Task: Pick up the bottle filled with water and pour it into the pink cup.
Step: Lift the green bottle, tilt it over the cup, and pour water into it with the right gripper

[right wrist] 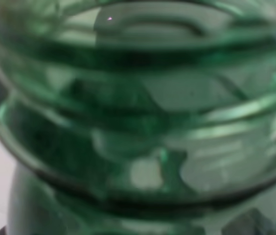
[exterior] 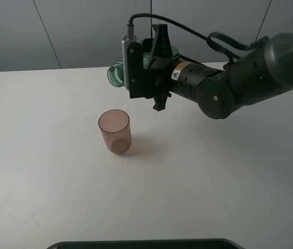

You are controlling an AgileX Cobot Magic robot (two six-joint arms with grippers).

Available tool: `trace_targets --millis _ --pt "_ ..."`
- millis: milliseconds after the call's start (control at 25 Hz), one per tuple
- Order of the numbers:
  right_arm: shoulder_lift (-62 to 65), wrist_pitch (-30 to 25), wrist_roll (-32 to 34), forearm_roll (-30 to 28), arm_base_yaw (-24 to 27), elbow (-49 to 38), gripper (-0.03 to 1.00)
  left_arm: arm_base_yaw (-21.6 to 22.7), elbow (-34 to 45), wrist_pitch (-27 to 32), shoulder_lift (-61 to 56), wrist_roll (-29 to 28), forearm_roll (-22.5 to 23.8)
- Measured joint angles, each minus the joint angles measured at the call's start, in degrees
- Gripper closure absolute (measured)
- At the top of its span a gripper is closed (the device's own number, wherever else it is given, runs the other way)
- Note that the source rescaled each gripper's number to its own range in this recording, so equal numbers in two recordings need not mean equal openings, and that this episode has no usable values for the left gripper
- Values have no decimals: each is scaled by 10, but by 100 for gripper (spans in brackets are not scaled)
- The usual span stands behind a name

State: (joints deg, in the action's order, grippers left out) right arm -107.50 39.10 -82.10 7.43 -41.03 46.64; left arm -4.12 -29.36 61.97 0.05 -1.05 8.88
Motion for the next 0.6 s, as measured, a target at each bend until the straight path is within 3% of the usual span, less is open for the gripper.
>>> trace_targets --millis 600 --pt "0 -2 -60 44 0 16 97 0 0 0 0 0 0"
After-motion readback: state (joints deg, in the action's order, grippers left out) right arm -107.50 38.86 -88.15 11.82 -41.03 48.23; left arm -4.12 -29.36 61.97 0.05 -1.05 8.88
